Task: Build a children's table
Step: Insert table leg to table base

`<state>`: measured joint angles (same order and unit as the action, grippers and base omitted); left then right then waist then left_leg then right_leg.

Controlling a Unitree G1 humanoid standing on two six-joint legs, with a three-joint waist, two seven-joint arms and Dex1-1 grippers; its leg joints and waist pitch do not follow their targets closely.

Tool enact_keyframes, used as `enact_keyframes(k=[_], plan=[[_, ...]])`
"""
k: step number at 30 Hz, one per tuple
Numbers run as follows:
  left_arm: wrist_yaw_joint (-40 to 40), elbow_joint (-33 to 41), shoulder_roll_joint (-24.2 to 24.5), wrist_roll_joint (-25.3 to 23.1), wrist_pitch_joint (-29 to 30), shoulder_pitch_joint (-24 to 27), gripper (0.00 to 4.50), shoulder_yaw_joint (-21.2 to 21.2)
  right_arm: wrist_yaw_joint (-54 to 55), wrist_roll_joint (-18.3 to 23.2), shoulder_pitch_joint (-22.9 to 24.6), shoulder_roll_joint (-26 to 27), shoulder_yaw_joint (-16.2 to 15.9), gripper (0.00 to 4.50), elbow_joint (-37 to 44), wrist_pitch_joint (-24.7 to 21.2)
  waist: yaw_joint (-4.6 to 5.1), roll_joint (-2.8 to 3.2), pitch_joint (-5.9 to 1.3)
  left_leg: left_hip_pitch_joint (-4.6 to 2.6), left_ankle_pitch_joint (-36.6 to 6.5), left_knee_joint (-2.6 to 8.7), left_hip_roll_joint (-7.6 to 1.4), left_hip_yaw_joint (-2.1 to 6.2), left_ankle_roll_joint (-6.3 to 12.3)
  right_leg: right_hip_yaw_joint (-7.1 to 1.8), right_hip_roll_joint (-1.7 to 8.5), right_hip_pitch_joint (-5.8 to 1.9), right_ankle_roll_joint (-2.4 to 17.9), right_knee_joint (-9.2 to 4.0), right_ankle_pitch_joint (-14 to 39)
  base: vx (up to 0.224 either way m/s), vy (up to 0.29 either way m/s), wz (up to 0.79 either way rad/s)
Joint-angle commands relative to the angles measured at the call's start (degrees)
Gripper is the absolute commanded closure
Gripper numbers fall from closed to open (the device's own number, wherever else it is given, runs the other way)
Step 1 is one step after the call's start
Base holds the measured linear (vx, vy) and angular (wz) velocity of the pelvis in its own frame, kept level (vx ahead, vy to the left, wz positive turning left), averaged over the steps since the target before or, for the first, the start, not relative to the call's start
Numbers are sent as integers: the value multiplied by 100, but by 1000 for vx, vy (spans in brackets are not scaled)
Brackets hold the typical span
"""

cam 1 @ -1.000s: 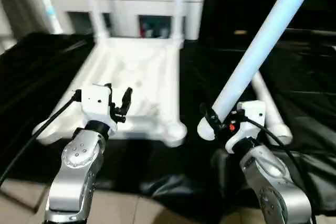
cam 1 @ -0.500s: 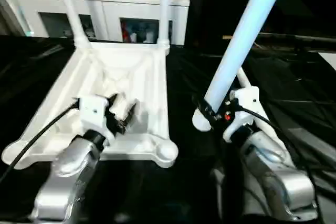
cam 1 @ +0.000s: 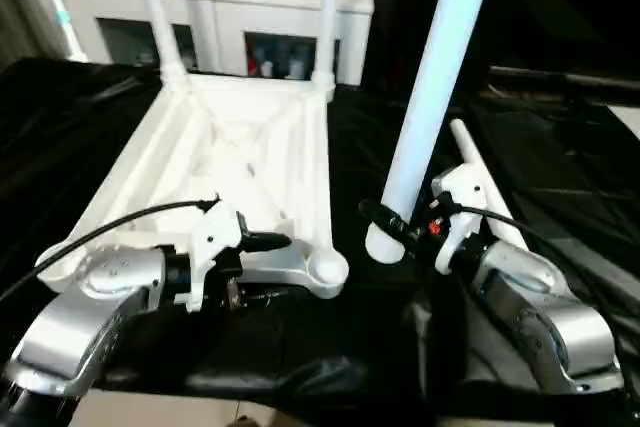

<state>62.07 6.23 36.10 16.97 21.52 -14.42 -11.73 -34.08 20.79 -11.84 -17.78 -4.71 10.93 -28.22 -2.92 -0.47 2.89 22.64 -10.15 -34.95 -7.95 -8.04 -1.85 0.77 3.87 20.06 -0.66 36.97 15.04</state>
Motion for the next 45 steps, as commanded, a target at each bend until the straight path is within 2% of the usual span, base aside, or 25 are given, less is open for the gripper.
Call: enact_keyframes(k=[1,2,3,4,5,6,7,8,9,11,13,14,15,17,19,20,21,23,27,31,33,38,40,42,45], plan=[[226,-626,50,-518,-469,-423,113,-277,-349,158,-173,-184,-11,264,41,-7,0,21,-235,-235,-2732,610,-395,164,-566,-217,446,74,679,-606,2081,0,0,0],[275,-736,65,-577,-526,-499,113,-327,-388,163,-181,-206,-22,264,37,8,-16,5,-240,-251,-2699,585,-399,149,-531,-224,482,81,616,-646,2394,0,0,0],[321,-940,67,-671,-621,-640,118,-396,-430,163,-189,-222,-27,264,21,45,-21,0,-249,-209,-2534,600,-414,152,-508,-214,511,57,629,-639,2373,0,0,0],[321,-940,67,-671,-621,-640,128,-396,-430,163,-189,-222,-27,264,21,45,-14,-7,-254,-187,-2452,618,-416,150,-504,-201,497,43,635,-616,2284,5,22,-18],[526,-1313,96,-744,-695,-900,143,-549,-519,185,-206,-246,-23,264,-33,83,-18,2,-277,-153,-2243,637,-428,147,-481,-179,476,26,689,-567,1920,0,0,0],[611,-1464,119,-768,-719,-1005,143,-617,-574,212,-207,-261,-25,264,-46,72,-22,26,-300,-155,-2046,633,-421,138,-444,-165,445,32,765,-528,1480,0,0,0],[667,-1546,132,-775,-733,-1059,161,-651,-613,226,-207,-268,-24,264,-55,63,-28,26,-320,-175,-2013,619,-421,118,-418,-165,435,45,808,-515,1307,0,0,0],[764,-1609,171,-795,-709,-1108,165,-707,-621,207,-198,-276,-27,264,-52,76,-30,12,-334,-162,-1939,597,-422,92,-358,-162,435,48,943,-483,980,0,0,0],[787,-1637,177,-811,-721,-1123,165,-719,-624,203,-195,-279,-28,264,-51,80,-37,-1,-345,-153,-1857,590,-414,76,-315,-159,440,35,961,-480,881,0,0,0],[1014,-1829,226,-888,-746,-1235,192,-811,-644,179,-176,-300,-32,264,-55,119,-54,16,-351,-152,-1571,559,-421,44,-209,-166,440,38,1060,-467,495,0,0,0],[1139,-1950,239,-930,-774,-1299,207,-848,-645,161,-167,-313,-26,264,-73,146,-71,6,-369,-134,-1241,531,-425,15,-112,-161,438,9,1151,-434,69,33,-15,-3],[1223,-2056,269,-1034,-842,-1355,209,-906,-650,125,-151,-333,-21,264,-107,192,-81,30,-391,-139,-1024,501,-421,-2,-50,-154,425,1,1207,-401,-266,0,0,0],[1204,-2099,262,-1073,-889,-1370,216,-911,-650,114,-147,-337,-20,264,-115,205,-84,15,-391,-129,-881,485,-419,-20,30,-151,425,-11,1252,-390,-478,0,0,0],[1180,-2238,253,-1144,-1009,-1416,244,-935,-651,100,-136,-332,-17,264,-122,222,-98,33,-390,-132,-807,472,-432,-36,89,-144,422,-15,1314,-375,-606,0,0,0],[1159,-2372,246,-1181,-1107,-1473,252,-956,-657,92,-135,-320,-16,264,-123,224,-94,34,-379,-142,-920,481,-443,-50,78,-145,410,-10,1341,-388,-467,0,0,0],[1165,-2417,254,-1201,-1133,-1497,264,-961,-660,87,-132,-320,-18,264,-122,227,-95,32,-372,-158,-1041,492,-454,-53,23,-144,406,-2,1349,-392,-303,0,0,0],[1215,-2465,273,-1230,-1152,-1523,264,-968,-657,75,-126,-325,-25,264,-121,239,-98,57,-366,-170,-1130,500,-459,-52,-7,-146,407,11,1353,-399,-208,0,0,0],[1297,-2517,311,-1288,-1176,-1550,290,-985,-651,58,-121,-330,-36,264,-126,262,-92,44,-354,-188,-1337,516,-467,-57,-93,-154,408,25,1352,-418,49,0,0,0],[1374,-2609,358,-1395,-1255,-1569,323,-978,-631,34,-123,-320,-39,264,-159,310,-91,60,-329,-201,-1670,545,-477,-53,-257,-171,423,54,1288,-454,490,0,0,0],[1394,-2691,385,-1443,-1336,-1577,353,-992,-615,24,-128,-304,-30,264,-183,333,-94,64,-335,-202,-1678,547,-476,-52,-296,-173,423,64,1281,-452,469,0,0,0],[1391,-2740,398,-1464,-1402,-1562,381,-994,-616,19,-119,-301,-27,264,-182,338,-97,62,-340,-196,-1624,545,-476,-52,-280,-169,420,58,1297,-441,338,0,0,0],[1350,-2942,386,-1525,-1629,-1488,416,-896,-614,6,-122,-288,-30,264,-209,377,-103,56,-350,-185,-1444,533,-474,-60,-202,-165,421,41,1330,-420,82,0,0,0],[1357,-3007,388,-1534,-1687,-1476,431,-879,-612,6,-131,-284,-33,264,-220,387,-102,40,-347,-183,-1466,531,-470,-64,-190,-167,424,39,1327,-431,137,0,0,0],[1360,-3063,389,-1536,-1739,-1469,444,-867,-610,6,-143,-277,-36,264,-234,393,-103,52,-337,-189,-1586,542,-480,-61,-223,-169,430,52,1317,-441,317,0,0,0],[1376,-3144,401,-1562,-1818,-1423,444,-863,-609,-3,-165,-260,-40,264,-260,400,-88,46,-337,-175,-1633,556,-481,-48,-260,-166,437,40,1293,-440,416,0,0,0]])
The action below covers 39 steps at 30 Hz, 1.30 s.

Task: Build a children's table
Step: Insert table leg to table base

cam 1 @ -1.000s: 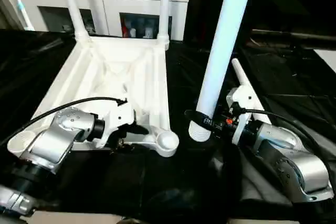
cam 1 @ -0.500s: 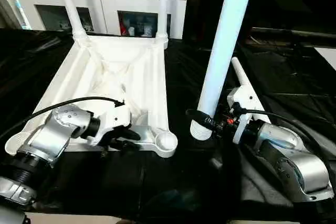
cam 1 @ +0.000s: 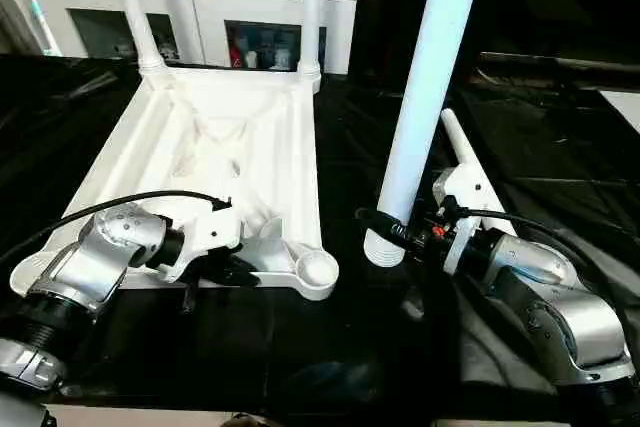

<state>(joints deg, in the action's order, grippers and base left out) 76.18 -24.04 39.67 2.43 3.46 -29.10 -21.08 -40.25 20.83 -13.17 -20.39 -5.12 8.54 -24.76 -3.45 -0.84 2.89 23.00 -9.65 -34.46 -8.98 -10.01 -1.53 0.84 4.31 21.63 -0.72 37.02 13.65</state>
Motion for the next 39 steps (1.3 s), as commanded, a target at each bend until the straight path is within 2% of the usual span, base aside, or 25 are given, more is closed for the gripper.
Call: enact_keyframes(k=[1,4,8,9,10,11,13,15,17,18,21,22,23,25,28,31,33,39], plan=[[-23,-120,49,-109,-19,57,444,69,9,-7,-36,4,2,264,-24,54,-29,84,-336,-211,-1685,510,-379,149,-294,-173,391,-115,1293,-445,557,0,0,0],[3,-122,54,-109,-45,95,444,61,20,-4,-61,22,14,264,-50,48,-25,82,-340,-222,-1656,496,-378,138,-274,-181,394,-103,1307,-452,522,0,0,0],[8,-75,-17,-47,-40,139,448,68,135,250,-110,166,176,264,-35,-256,-25,86,-347,-222,-1509,491,-378,133,-209,-176,382,-107,1355,-431,323,0,0,0],[-29,189,-232,227,176,257,450,154,261,486,-199,294,287,264,-98,-614,-22,99,-346,-229,-1516,494,-380,130,-217,-172,373,-102,1374,-429,290,0,0,0],[-63,304,-332,351,276,303,450,200,308,562,-239,340,323,264,-133,-738,-13,121,-345,-232,-1522,496,-383,131,-231,-172,373,-101,1408,-412,253,0,0,0],[-98,420,-434,460,376,339,450,228,339,627,-289,379,353,264,-191,-845,-7,98,-349,-222,-1521,491,-381,128,-235,-163,372,-103,1453,-410,242,0,0,0],[-204,563,-605,489,423,394,450,174,366,685,-422,460,358,264,-347,-968,-32,101,-359,-222,-1432,476,-387,108,-219,-168,390,-113,1494,-416,176,0,0,0],[-322,592,-757,432,389,417,450,104,373,682,-554,535,335,264,-483,-1011,-37,86,-362,-221,-1324,462,-378,93,-163,-169,377,-106,1484,-413,61,0,0,0],[-444,566,-915,366,385,408,450,48,307,635,-686,576,236,264,-577,-1002,-60,74,-350,-226,-1334,452,-375,82,-138,-181,392,-106,1420,-442,232,0,0,0],[-511,552,-1002,290,380,396,450,-7,271,611,-774,587,148,264,-635,-1014,-75,42,-345,-214,-1287,455,-380,81,-118,-186,403,-120,1374,-453,344,0,0,0],[-593,570,-1076,136,417,394,450,-37,194,559,-858,561,26,264,-658,-1074,-130,76,-344,-233,-1295,471,-398,87,-184,-179,386,-95,1244,-457,523,0,0,0],[-644,542,-1092,55,415,376,450,-57,167,546,-884,540,-23,264,-665,-1124,-140,49,-347,-231,-1294,476,-398,86,-195,-178,380,-94,1208,-454,492,0,0,0],[-760,408,-1113,-77,402,299,450,-87,87,497,-930,473,-134,264,-682,-1194,-154,44,-349,-232,-1245,473,-392,85,-186,-176,377,-96,1192,-448,449,0,0,0],[-780,387,-1115,-98,400,286,450,-93,70,490,-939,462,-152,264,-687,-1210,-163,50,-352,-234,-1231,469,-392,78,-186,-178,385,-91,1184,-449,428,0,0,0],[-825,266,-1105,-223,364,180,450,-100,-135,372,-960,274,-374,264,-794,-1359,-178,45,-335,-224,-1344,481,-390,83,-230,-181,397,-85,1100,-478,714,0,0,0],[-827,248,-1105,-239,357,161,450,-97,-168,316,-956,234,-435,264,-835,-1338,-174,36,-336,-220,-1419,484,-391,83,-278,-186,409,-81,1074,-491,841,0,0,0],[-823,226,-1089,-258,342,138,450,-88,-132,243,-946,211,-488,264,-875,-1315,-179,55,-335,-227,-1479,488,-392,87,-309,-187,411,-66,1057,-498,930,0,0,0],[-735,224,-1038,-259,295,145,450,-60,-67,225,-1020,228,-394,264,-1021,-1219,-164,58,-339,-223,-1534,499,-396,94,-349,-184,404,-62,1063,-496,912,0,0,0]])
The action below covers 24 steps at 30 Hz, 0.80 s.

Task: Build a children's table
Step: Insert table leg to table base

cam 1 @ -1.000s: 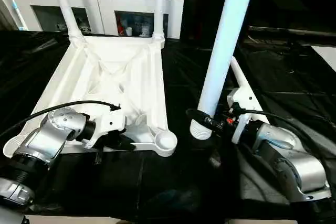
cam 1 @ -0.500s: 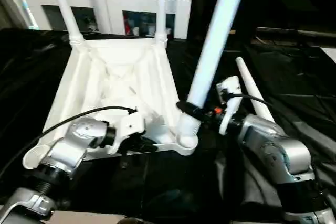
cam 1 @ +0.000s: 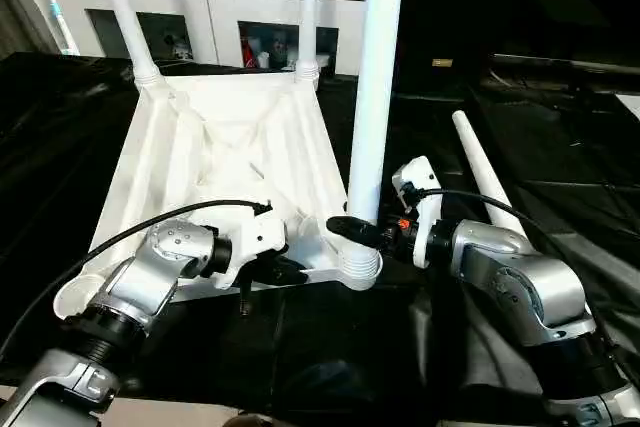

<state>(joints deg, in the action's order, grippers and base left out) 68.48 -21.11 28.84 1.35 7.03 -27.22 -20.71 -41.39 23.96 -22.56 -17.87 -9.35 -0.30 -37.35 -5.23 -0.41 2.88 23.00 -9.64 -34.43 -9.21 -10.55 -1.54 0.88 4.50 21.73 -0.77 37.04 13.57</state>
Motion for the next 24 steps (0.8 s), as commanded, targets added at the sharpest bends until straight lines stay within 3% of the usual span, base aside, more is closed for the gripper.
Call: enact_keyframes(k=[1,12,16,17,19,21,24], plan=[[39,-71,45,-150,-65,-43,450,-95,43,-91,-89,-17,35,264,-160,55,17,17,-340,-221,-1523,494,-372,148,-344,-185,387,-73,1085,-494,888,0,0,0],[129,-65,87,-107,-62,-70,450,-68,6,-250,-311,211,-7,264,-856,404,44,23,-298,-222,-1719,515,-374,152,-363,-193,388,-48,1108,-517,1063,0,0,0],[167,-39,122,-89,-36,-66,450,-54,-49,-208,-269,174,-3,264,-954,328,53,26,-253,-229,-1886,539,-378,161,-386,-204,386,-25,1035,-545,1305,0,0,0],[183,-32,132,-81,-28,-62,450,-50,-47,-146,-242,183,36,264,-937,251,59,18,-210,-225,-1908,553,-380,157,-382,-210,383,2,1018,-562,1327,0,0,0],[195,-28,139,-77,-23,-60,450,-47,-48,-100,-225,192,63,264,-925,206,61,21,-219,-237,-1949,557,-383,163,-381,-211,384,-1,1001,-564,1384,0,0,0],[212,-26,160,-79,-12,-73,450,-39,-109,-87,-189,181,70,264,-874,205,66,32,-167,-224,-1984,573,-379,164,-378,-222,384,23,972,-580,1429,0,0,0],[215,-24,171,-84,-5,-86,450,-38,-103,-85,-161,232,146,264,-895,312,69,22,-164,-236,-2060,579,-384,169,-390,-225,390,26,949,-593,1564,0,0,0]])
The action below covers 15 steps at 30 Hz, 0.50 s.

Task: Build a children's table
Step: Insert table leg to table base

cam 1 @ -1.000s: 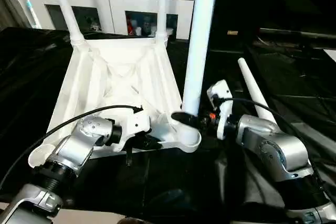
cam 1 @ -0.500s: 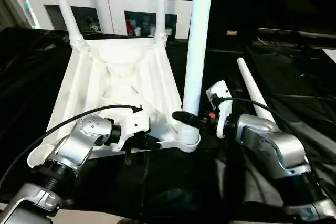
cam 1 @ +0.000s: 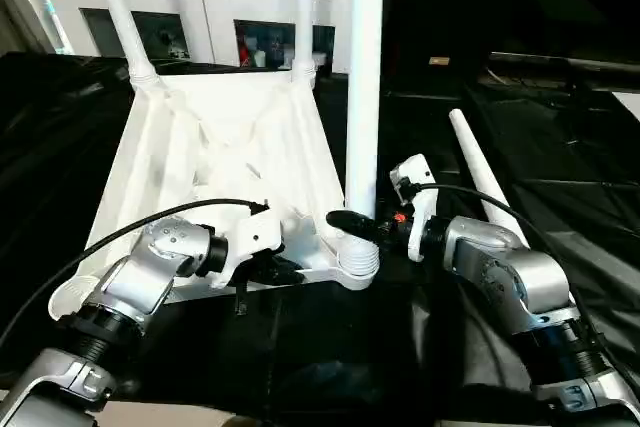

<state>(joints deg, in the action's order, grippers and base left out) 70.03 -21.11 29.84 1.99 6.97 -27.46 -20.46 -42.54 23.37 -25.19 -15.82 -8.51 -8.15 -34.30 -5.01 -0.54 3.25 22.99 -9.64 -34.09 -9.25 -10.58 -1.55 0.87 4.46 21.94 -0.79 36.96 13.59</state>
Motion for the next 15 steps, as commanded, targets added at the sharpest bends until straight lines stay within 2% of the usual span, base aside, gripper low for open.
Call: enact_keyframes(k=[1,2,3,7,8,10,11,12,13,15], plan=[[59,-30,73,-151,0,-70,450,-64,19,-12,111,56,107,264,-134,67,51,49,-180,-239,-2135,557,-382,174,-406,-228,391,27,938,-599,1638,0,0,0],[43,-55,60,-154,-6,-85,450,-59,47,39,185,92,207,264,-134,162,49,65,-182,-246,-2213,558,-384,179,-434,-232,403,31,923,-608,1737,0,0,0],[32,-72,51,-155,-11,-94,450,-55,64,73,237,114,273,264,-132,225,49,54,-177,-255,-2255,563,-389,176,-440,-236,406,41,911,-624,1787,0,0,0],[20,-123,37,-162,-30,-121,450,-52,99,117,323,154,379,264,-151,341,53,67,-172,-253,-2284,584,-397,185,-450,-235,409,43,893,-638,1869,0,0,0],[2,-195,16,-180,-66,-166,450,-45,152,227,595,249,549,264,-126,547,45,110,-185,-267,-2299,587,-402,187,-474,-237,408,47,918,-637,1807,0,0,0],[-15,-250,3,-195,-101,-204,450,-41,183,250,840,328,623,264,-104,735,35,98,-177,-282,-2360,583,-404,172,-484,-248,412,72,921,-666,1787,0,0,0],[-18,-271,3,-202,-118,-216,450,-42,195,232,913,353,624,264,-104,804,31,108,-176,-295,-2471,591,-404,173,-498,-250,418,76,917,-683,1834,0,0,0],[-21,-293,0,-205,-126,-233,450,-41,189,201,1003,366,597,264,-99,884,36,108,-184,-260,-2417,614,-406,192,-497,-234,412,33,922,-660,1736,0,0,0],[-32,-329,-3,-195,-140,-264,450,-39,185,74,1191,404,538,264,-89,1117,38,144,-182,-251,-2363,636,-410,193,-501,-221,401,26,919,-647,1614,0,0,0],[-37,-350,-5,-193,-152,-280,450,-34,191,-4,1299,433,505,265,-83,1272,47,131,-188,-267,-2348,637,-407,174,-492,-225,396,31,938,-657,1504,0,0,0]])
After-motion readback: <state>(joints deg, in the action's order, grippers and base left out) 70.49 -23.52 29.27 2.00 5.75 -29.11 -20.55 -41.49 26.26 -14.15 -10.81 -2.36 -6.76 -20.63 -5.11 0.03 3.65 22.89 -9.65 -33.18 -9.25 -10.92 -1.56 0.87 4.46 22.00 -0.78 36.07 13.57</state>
